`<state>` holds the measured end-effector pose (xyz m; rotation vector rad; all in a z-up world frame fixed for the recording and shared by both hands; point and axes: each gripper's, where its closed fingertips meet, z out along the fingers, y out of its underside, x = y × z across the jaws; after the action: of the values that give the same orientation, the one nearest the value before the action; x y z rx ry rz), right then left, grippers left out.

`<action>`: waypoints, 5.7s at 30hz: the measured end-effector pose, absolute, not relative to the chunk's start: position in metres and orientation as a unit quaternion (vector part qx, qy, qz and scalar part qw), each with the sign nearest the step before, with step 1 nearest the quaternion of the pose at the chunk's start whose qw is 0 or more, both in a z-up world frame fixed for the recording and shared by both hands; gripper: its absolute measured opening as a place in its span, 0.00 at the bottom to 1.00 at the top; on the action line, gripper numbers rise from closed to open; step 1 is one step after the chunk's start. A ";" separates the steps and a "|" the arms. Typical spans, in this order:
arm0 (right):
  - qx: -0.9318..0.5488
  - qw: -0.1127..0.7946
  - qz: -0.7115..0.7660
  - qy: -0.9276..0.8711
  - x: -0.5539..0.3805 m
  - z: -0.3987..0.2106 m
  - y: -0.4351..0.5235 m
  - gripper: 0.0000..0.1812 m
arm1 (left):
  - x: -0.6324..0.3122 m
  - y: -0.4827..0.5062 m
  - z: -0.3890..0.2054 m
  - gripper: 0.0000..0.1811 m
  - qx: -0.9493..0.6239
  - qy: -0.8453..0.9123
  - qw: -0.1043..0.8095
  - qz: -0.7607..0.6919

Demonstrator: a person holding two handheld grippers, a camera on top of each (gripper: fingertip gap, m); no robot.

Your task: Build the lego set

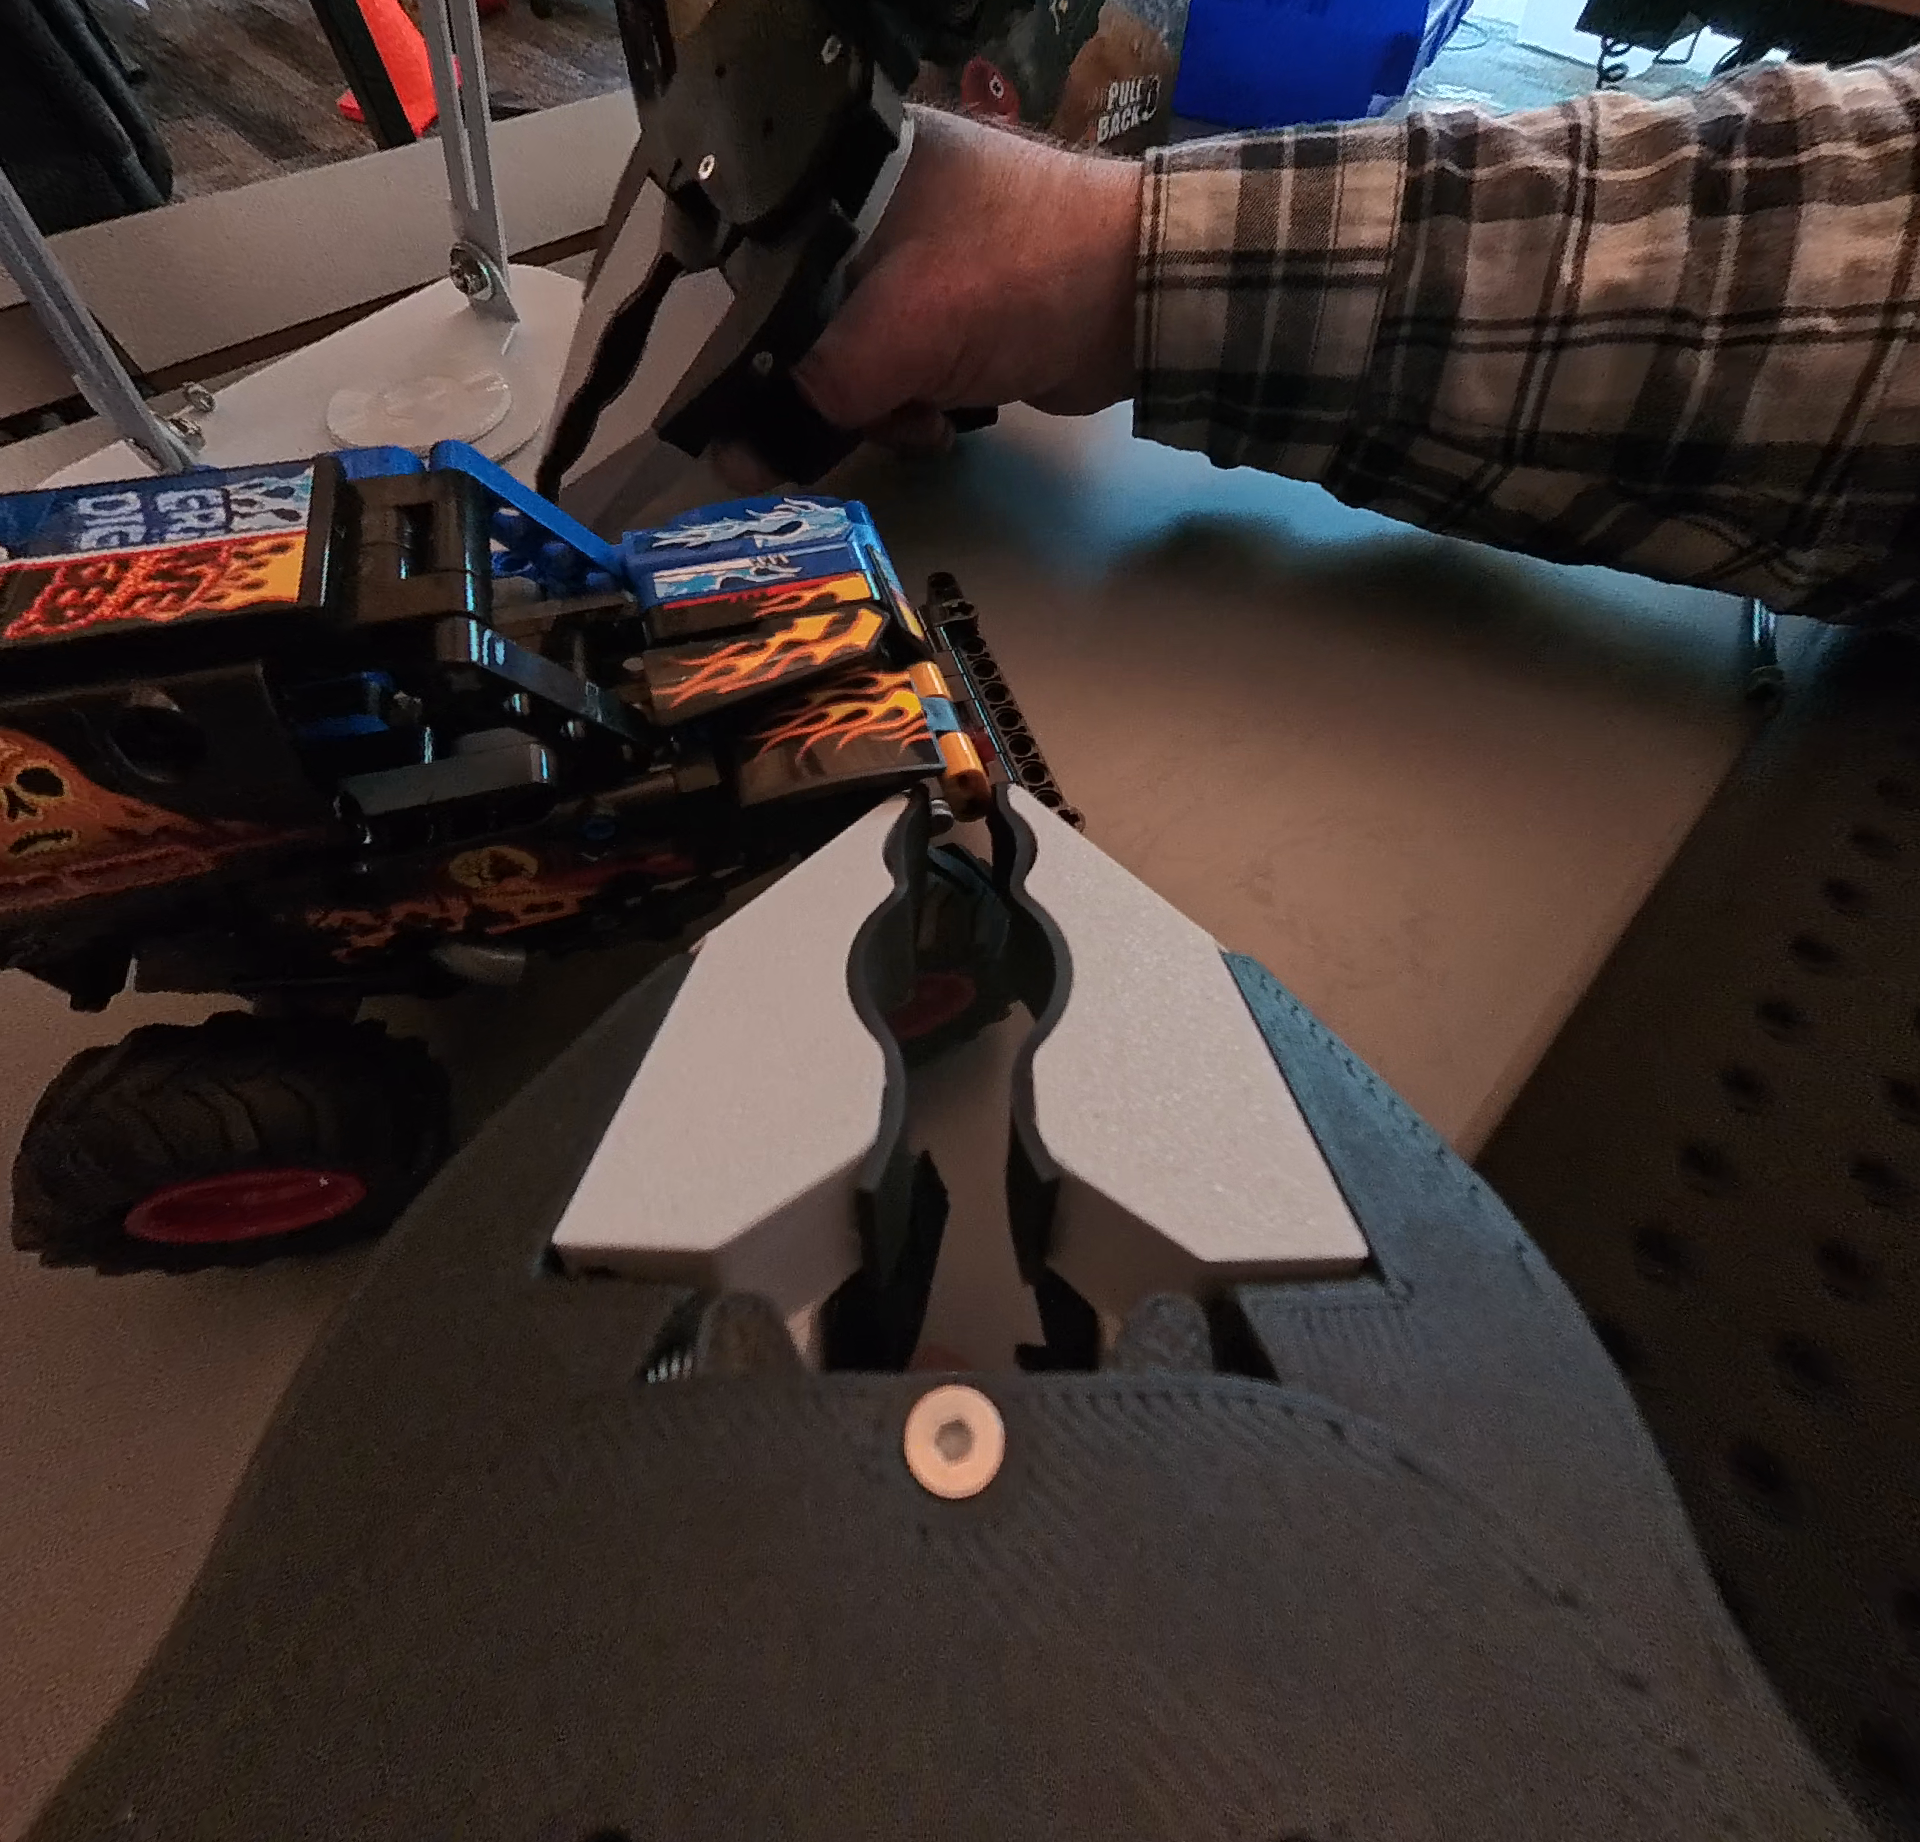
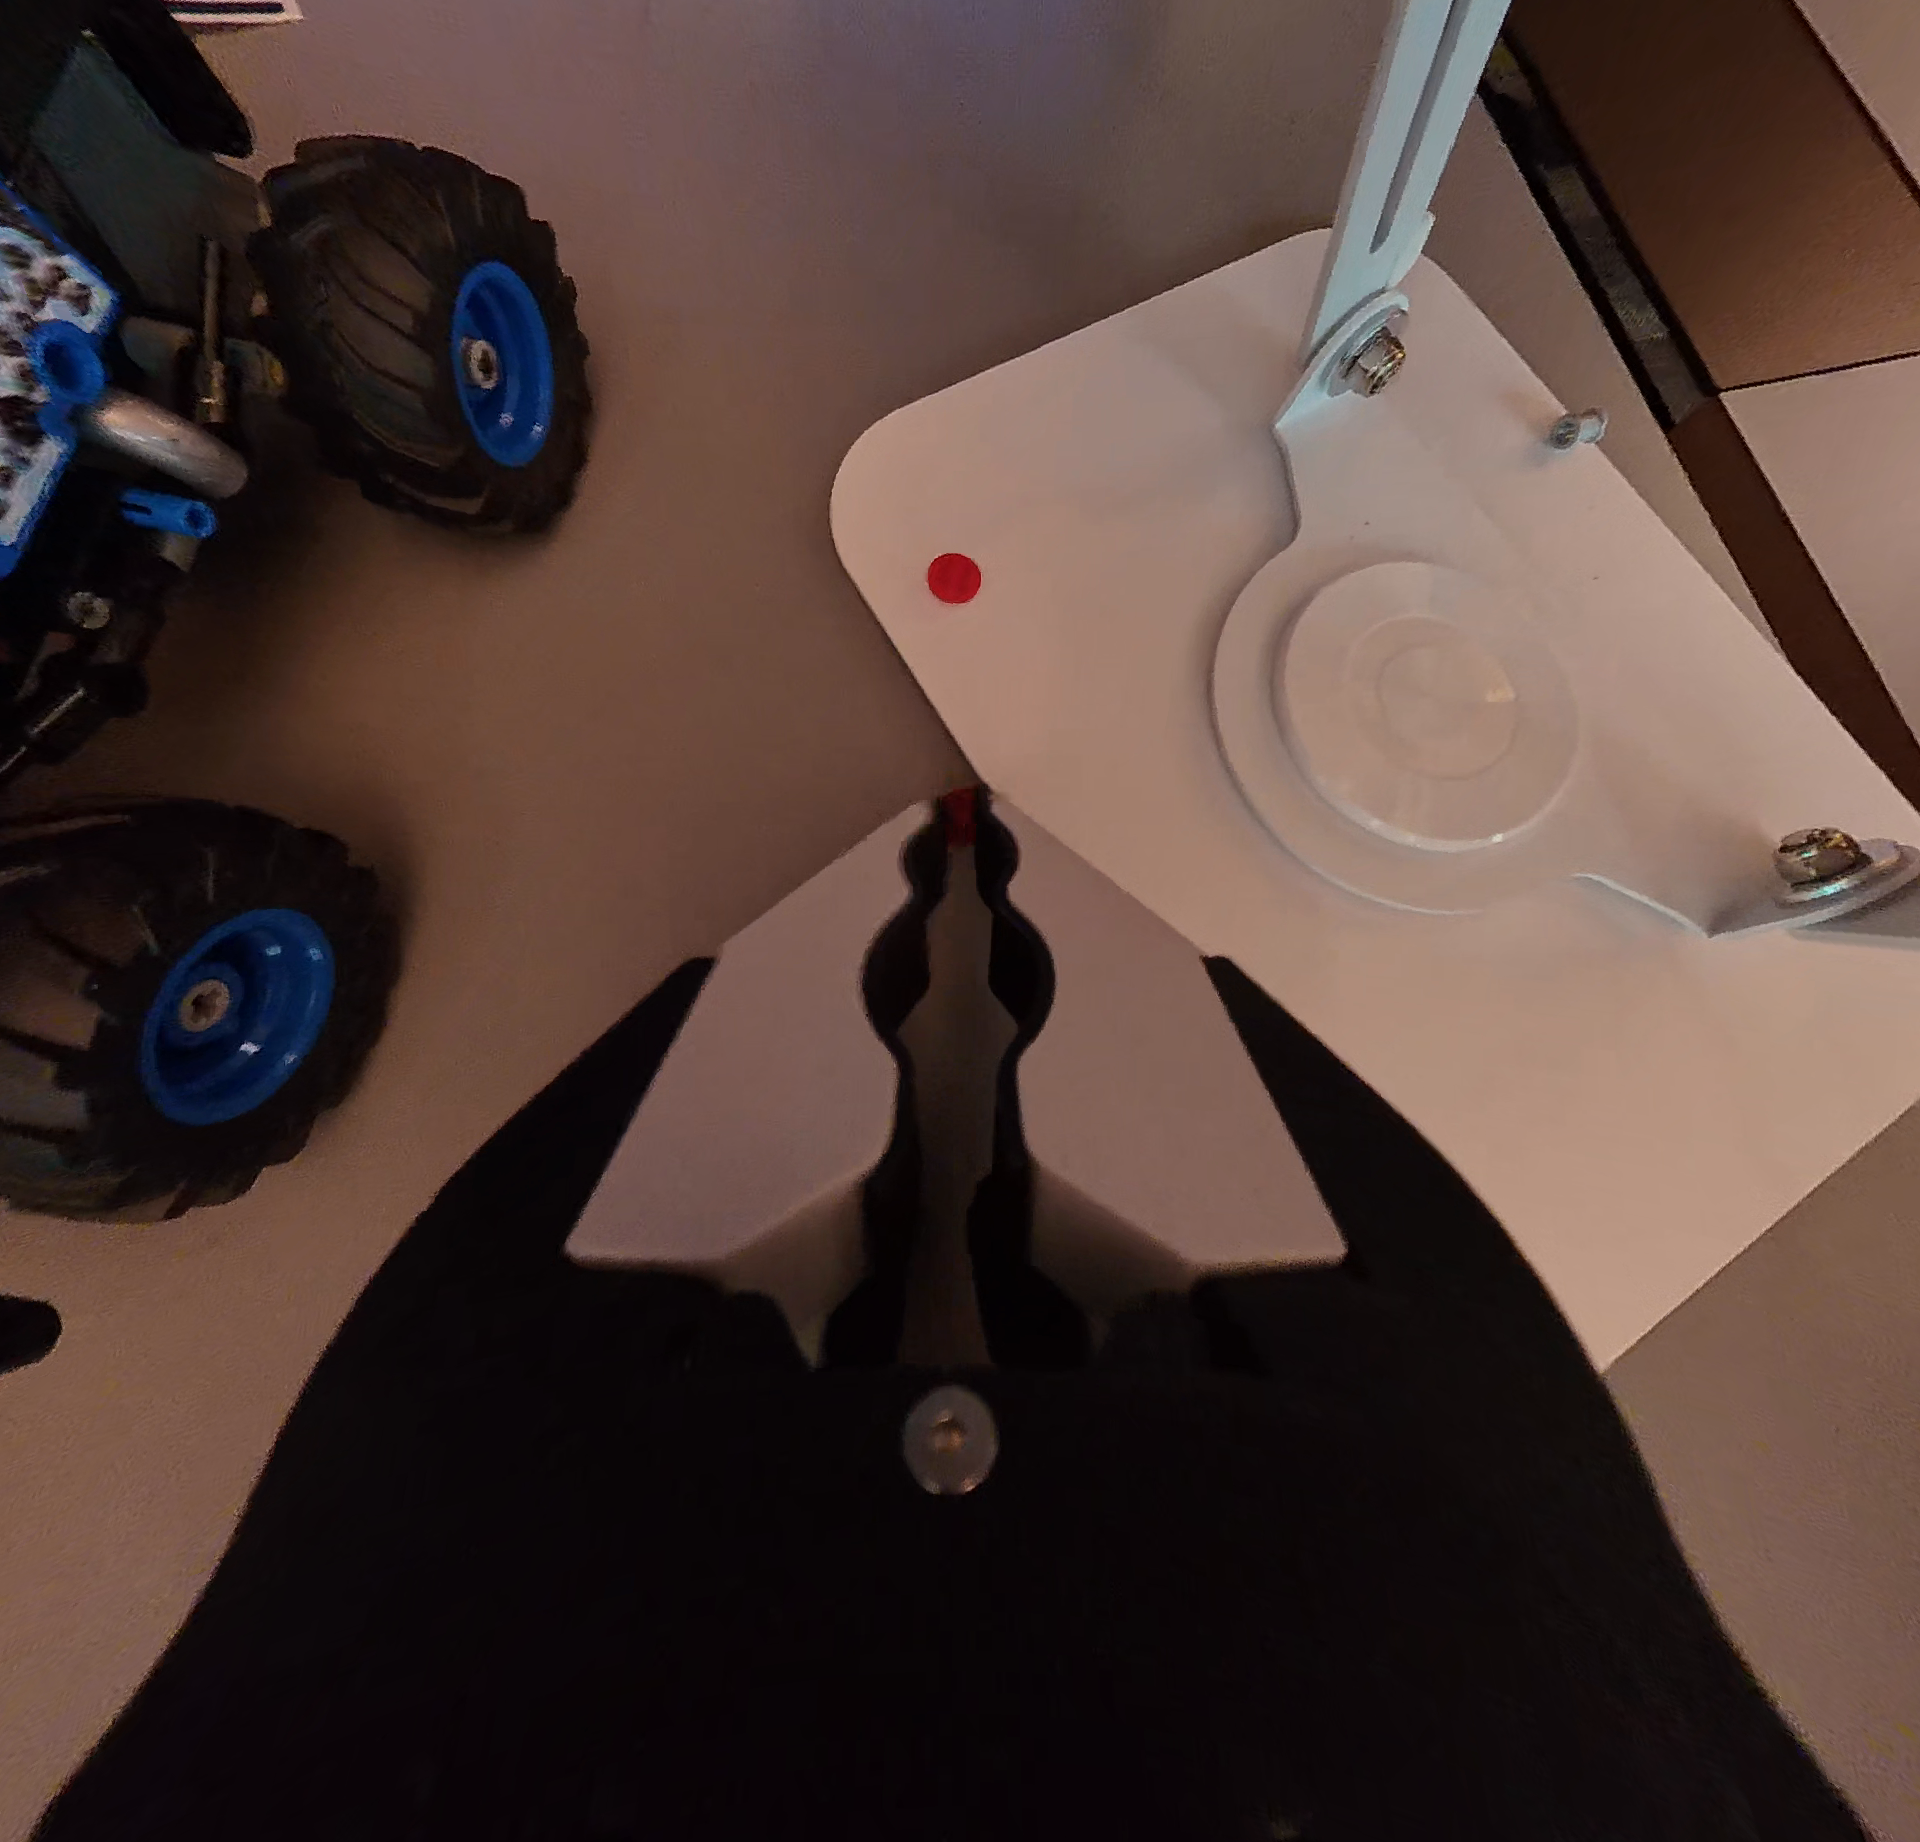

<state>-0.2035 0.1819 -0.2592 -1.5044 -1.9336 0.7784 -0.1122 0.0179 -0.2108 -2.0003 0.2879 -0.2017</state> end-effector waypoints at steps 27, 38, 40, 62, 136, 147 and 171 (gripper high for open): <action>-0.532 0.330 0.314 -0.714 -0.233 -0.237 0.163 0.10 | -0.096 -0.018 -0.172 0.10 -0.805 0.249 0.537 0.044; -0.561 0.310 0.293 -0.709 -0.250 -0.254 0.174 0.05 | -0.024 0.027 -0.164 0.13 -0.764 0.383 0.517 0.046; -0.561 0.303 0.290 -0.714 -0.252 -0.256 0.173 0.06 | -0.025 0.027 -0.164 0.13 -0.770 0.373 0.516 0.036; -0.604 0.261 0.360 -0.661 -0.252 -0.247 0.187 0.09 | -0.045 0.026 -0.162 0.11 -0.777 0.348 0.524 0.031; -0.566 0.271 0.448 -0.637 -0.110 -0.181 0.109 0.05 | -0.074 0.031 -0.162 0.12 -0.801 0.333 0.495 0.043; -0.527 0.301 0.488 -0.627 -0.014 -0.183 0.051 0.04 | -0.081 0.042 -0.165 0.16 -0.814 0.351 0.455 0.084; -0.495 0.369 0.448 -0.646 -0.029 -0.197 0.040 0.04 | -0.097 0.050 -0.164 0.22 -0.811 0.329 0.477 0.084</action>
<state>-0.0287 0.0404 -0.1974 -1.2702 -1.6591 1.1493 -0.0969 0.0497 -0.1639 -1.9801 0.8024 0.2049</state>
